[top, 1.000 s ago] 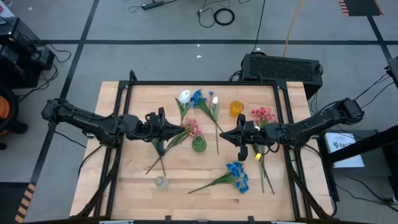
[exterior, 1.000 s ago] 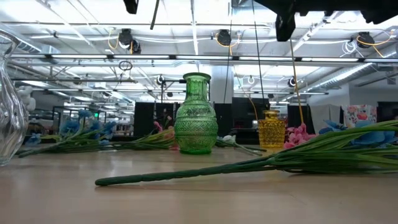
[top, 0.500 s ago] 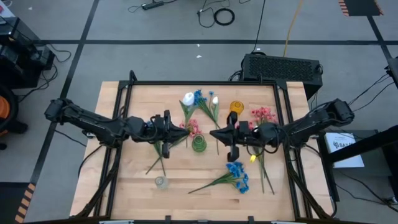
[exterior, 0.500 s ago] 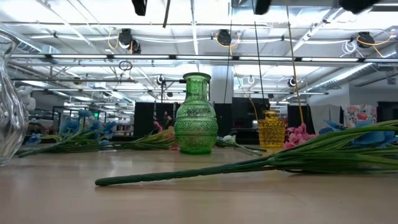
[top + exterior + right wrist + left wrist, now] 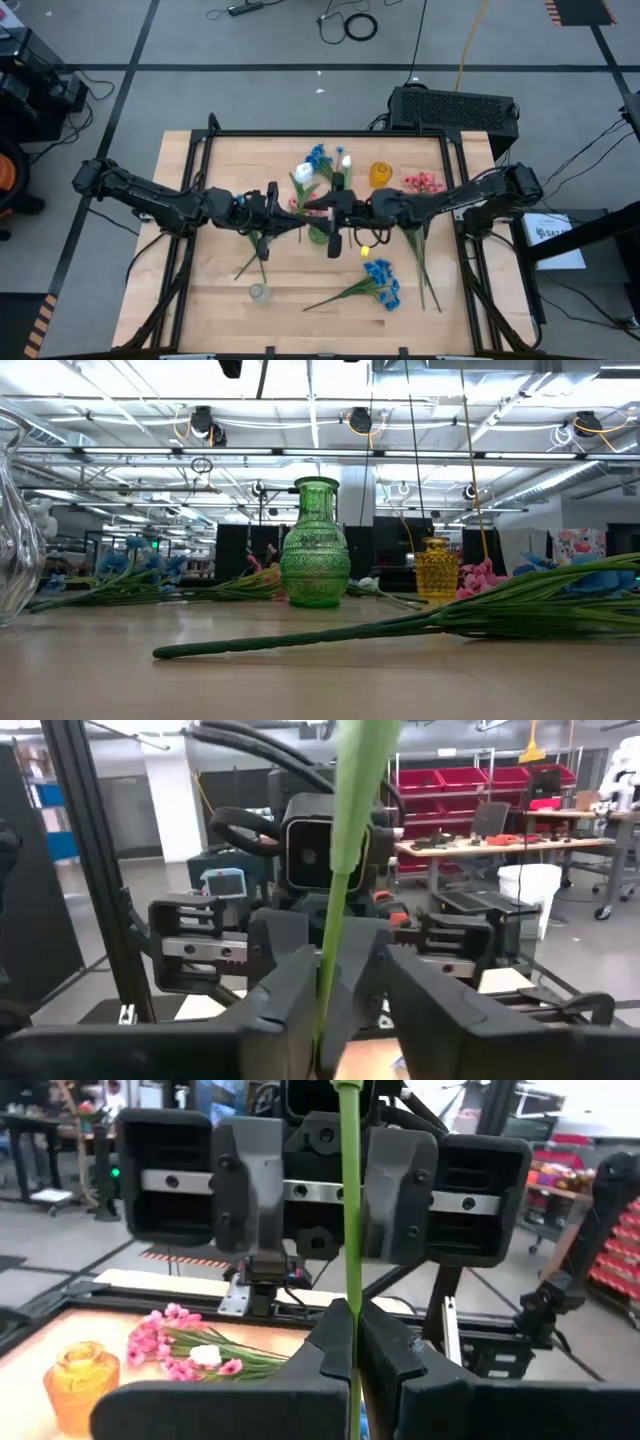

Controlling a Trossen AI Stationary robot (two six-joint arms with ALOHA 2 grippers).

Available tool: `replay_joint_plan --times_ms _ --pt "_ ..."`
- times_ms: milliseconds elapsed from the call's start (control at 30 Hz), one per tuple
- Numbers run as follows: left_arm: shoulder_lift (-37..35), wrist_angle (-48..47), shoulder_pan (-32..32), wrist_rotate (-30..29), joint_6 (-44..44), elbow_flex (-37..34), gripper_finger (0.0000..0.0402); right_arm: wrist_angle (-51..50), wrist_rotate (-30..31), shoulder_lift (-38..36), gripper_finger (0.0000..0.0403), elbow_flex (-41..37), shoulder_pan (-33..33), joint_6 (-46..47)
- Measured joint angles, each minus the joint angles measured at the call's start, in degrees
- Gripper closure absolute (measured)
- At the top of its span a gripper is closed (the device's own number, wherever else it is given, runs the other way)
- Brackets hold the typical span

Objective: Sort flowers into vase by color
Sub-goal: Put the left white flower into the green vase

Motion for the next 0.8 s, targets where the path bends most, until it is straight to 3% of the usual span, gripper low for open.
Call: replay_joint_plan --times_ms 200,367,500,800 --pt "-0.3 -1.4 -0.7 0.3 1.8 0.0 0.0398 0.6 -0.1 1.1 0.0252 1.3 0.1 -1.2" --pt "-0.3 -3.0 -0.7 0.3 1.8 0.0 0.0398 3.2 -4.7 0.7 0.0257 1.4 0.2 -1.1" --pt "-0.3 -3.4 -0.7 0.3 1.8 0.0 0.0398 3.1 -5.1 0.6 0.0286 1.4 0.2 -0.5" --pt "-0.3 -3.4 -0.7 0.4 1.7 0.0 0.0381 1.1 -5.7 0.6 0.0393 1.4 0.2 -0.1"
